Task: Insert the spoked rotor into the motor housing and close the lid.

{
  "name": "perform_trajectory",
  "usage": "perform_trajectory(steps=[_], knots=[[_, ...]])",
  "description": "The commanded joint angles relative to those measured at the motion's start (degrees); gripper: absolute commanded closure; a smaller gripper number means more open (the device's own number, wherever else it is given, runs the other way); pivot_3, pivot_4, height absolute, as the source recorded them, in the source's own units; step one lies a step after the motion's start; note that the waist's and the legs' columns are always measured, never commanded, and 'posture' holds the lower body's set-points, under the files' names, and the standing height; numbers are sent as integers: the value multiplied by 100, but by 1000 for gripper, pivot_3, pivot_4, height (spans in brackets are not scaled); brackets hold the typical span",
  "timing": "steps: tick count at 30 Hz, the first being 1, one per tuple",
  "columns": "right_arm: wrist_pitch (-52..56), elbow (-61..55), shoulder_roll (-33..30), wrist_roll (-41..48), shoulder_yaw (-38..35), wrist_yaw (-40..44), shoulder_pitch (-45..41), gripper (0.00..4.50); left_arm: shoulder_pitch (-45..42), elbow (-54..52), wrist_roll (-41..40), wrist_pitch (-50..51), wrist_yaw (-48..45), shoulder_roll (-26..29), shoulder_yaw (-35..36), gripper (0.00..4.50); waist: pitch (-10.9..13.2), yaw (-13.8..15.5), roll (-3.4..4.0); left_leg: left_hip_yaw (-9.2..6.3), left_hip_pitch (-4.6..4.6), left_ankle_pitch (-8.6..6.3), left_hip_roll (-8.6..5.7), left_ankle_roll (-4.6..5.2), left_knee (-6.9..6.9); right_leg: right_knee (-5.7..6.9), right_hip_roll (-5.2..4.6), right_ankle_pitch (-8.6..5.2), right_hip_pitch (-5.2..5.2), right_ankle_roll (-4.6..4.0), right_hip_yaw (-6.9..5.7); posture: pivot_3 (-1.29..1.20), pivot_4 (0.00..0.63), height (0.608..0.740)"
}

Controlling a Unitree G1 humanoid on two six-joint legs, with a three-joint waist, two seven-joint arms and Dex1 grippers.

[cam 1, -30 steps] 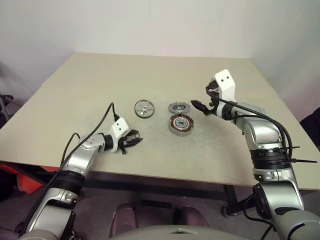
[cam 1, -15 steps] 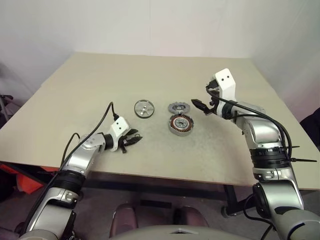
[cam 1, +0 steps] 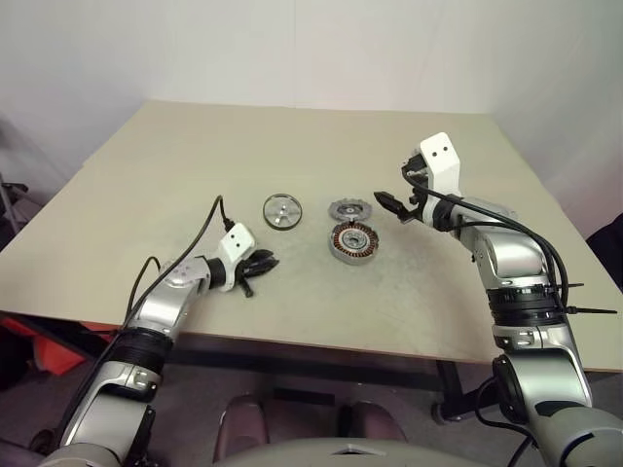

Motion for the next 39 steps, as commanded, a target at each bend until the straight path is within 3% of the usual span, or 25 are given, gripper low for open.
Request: perform_trajectory(steps=[1, 10, 23, 39], knots=[[-171, -26, -111, -108, -51, -140, -151, 286, -588, -395, -473, 331, -112, -128, 273, 3811, 1, 6, -1, 0, -4, 0, 1, 0, 1, -1, 0, 1, -2, -2, -1, 0, 0, 740], [-210, -1, -212, -109, -222, -360, -59, 286, -1687, 627, -376, 340, -341, -685, -1, 3811, 0, -11, 0, 1, -12, 0, -3, 2, -3, -13, 1, 2, -5, -3, 0, 0, 0, 740], [-80, -439, -252, -23, -500, -671, 325, 286, -2926, 2820, 236, -672, -498, -1681, -347, 3811, 1, 27, -2, 0, -22, 0, -9, 5, -2, -18, -4, 3, -8, -3, 1, 0, 0, 740], [-25, -595, -191, 7, -563, -817, 403, 286, -3308, 3968, 852, -1375, -431, -2037, -417, 3811, 1, 57, -2, -1, -23, 0, -15, 12, -2, -19, -9, 3, -6, -3, 1, 0, 0, 740]])
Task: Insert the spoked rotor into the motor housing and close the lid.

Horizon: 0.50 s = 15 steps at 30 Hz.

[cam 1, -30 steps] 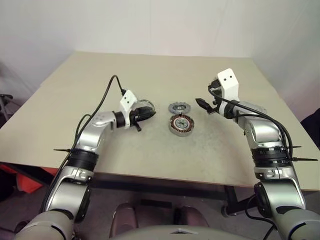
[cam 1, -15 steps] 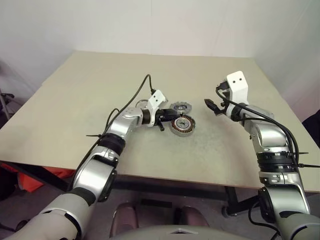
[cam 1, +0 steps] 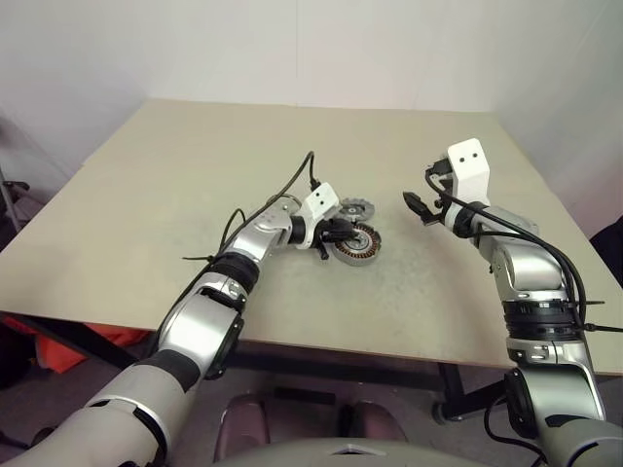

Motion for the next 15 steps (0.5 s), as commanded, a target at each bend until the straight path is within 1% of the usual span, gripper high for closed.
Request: perform_trajectory(steps=[1, 6, 12, 13, 15], knots=[[-13, -352, 4, 76, -143, -80, -63, 286, -158, 33, 107, -193, 28, -76, -4, 3811, 0, 5, 0, 0, 0, 0, -1, 1, 0, 0, -1, 0, 0, 0, 0, 0, 0, 740], [-10, -392, 3, 83, -132, -73, -38, 286, -142, 153, 216, -236, 69, -182, 21, 3811, 0, 7, 0, 0, 0, -1, -1, 5, 0, -1, -1, 0, 0, 0, 0, 0, 0, 740], [-14, -395, 4, 81, -138, -83, -34, 286, -143, 287, 296, -337, 130, -187, 66, 3811, 0, 7, 0, 0, 0, -2, -1, 8, 0, -2, -2, 0, 0, 0, 0, 0, 0, 740], [-18, -394, 4, 79, -138, -85, -35, 286, -147, 303, 301, -360, 134, -186, 69, 3076, 0, 8, 0, 0, 0, -2, -2, 8, 0, -2, -2, 0, 0, 0, 0, 0, 0, 740], [-25, -392, 9, 76, -131, -89, -43, 286, -152, 325, 329, -390, 190, -188, 61, 2409, 0, 10, 0, 0, 0, -2, -2, 9, 0, -4, -2, 0, 1, 0, 0, 0, 0, 740]])
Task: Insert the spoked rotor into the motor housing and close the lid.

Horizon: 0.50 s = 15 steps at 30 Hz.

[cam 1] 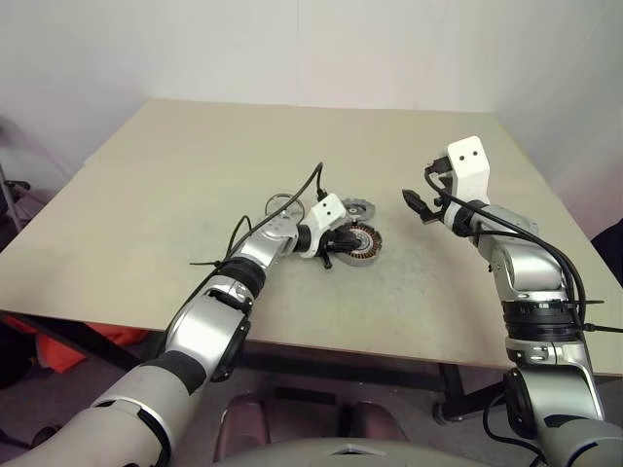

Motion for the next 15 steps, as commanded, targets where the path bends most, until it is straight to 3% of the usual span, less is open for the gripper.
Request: perform_trajectory(steps=[1, 3, 15], knots=[[-50, -272, -13, 72, -125, -35, -51, 286, -158, -35, 69, -137, 137, -14, 50, 2068, 0, 2, 0, 0, 0, 0, 0, 1, 0, -1, -1, 0, 0, 0, 0, 0, 0, 740], [-48, -282, -7, 73, -116, -35, -52, 286, -180, -31, 59, -124, 263, -32, 84, 1432, 0, 3, 0, 0, 0, -1, 0, 1, 0, -2, -1, 0, 0, 0, 0, 0, 0, 740], [115, -847, 36, 337, 262, 495, 227, 286, -99, -897, -638, 115, 177, 421, 894, 1432, 1, -4, 0, 0, 2, -3, 2, 5, -3, -3, 1, 0, 0, 0, -1, 0, 0, 740]])
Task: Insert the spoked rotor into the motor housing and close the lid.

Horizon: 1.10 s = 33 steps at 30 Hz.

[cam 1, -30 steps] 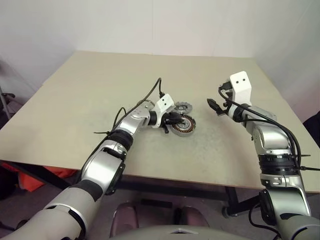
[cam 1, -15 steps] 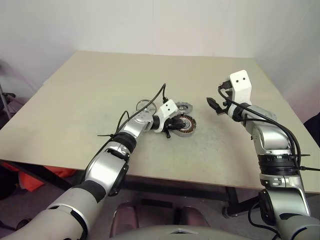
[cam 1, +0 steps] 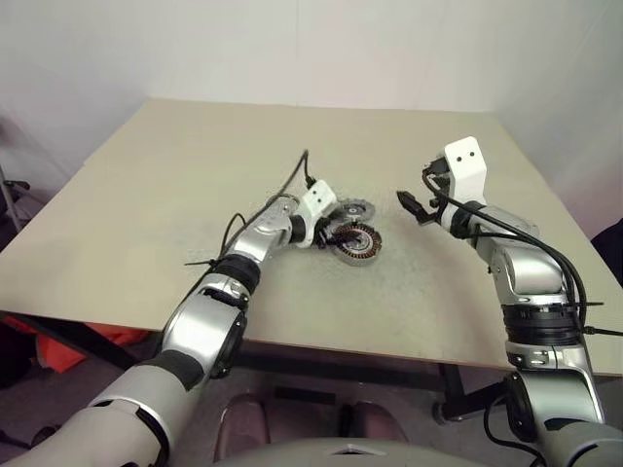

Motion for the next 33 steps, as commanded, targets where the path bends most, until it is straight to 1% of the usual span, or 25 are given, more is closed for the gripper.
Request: perform_trajectory(steps=[1, 7, 12, 17, 23, 26, 28, 33], knots=[[109, -550, 24, 151, 275, 262, 125, 286, -6, -687, -338, 188, -30, 314, 343, 1432, 0, -3, 1, 0, 0, 0, 0, 0, -1, 0, 0, 0, -1, 0, 0, 0, 0, 740], [404, -1033, 120, 223, 789, 492, 438, 286, 600, -1472, -458, 563, 92, 1001, 556, 1432, 1, -36, 3, 0, 4, -1, 2, 1, -10, -5, 2, -1, 0, 0, -1, 0, 0, 740], [628, -1214, 140, 269, 937, 524, 497, 286, 1205, -2157, -545, 906, 152, 1296, 606, 1432, 4, -10, 6, 0, -2, -1, 1, 0, -11, -13, 0, -1, 0, 1, -3, 0, 0, 740], [799, -1301, 220, 278, 1143, 524, 550, 286, 1614, -2656, -636, 1168, 382, 1348, 637, 1432, 4, -12, 6, 0, -4, 0, 3, -1, -14, -19, 0, -1, -1, 2, -4, 0, 0, 740], [793, -1241, 187, 189, 1315, 501, 602, 286, 1747, -2905, -691, 1308, 520, 1365, 624, 1432, 4, -28, 6, 0, -3, 2, 5, -5, -24, -22, 2, -3, -3, 4, -7, 0, 0, 740], [775, -1182, 180, 131, 1340, 474, 588, 924, 1793, -2954, -705, 1342, 544, 1404, 633, 1413, 4, -37, 6, 0, -2, 3, 4, -6, -31, -26, 2, -3, -2, 5, -6, 0, 0, 740], [773, -1160, 180, 116, 1333, 472, 576, 1567, 1825, -2987, -707, 1356, 558, 1410, 624, 1413, 4, -39, 6, 0, 0, 4, 3, -9, -40, -31, 3, -3, -2, 5, -7, 0, 0, 740], [711, -1035, 173, 28, 1359, 457, 520, 1567, 1877, -3059, -702, 1386, 594, 1395, 597, 1413, 4, -41, 6, 0, -2, 6, 3, -11, -55, -46, 4, -3, -3, 4, -9, 0, 0, 740]])
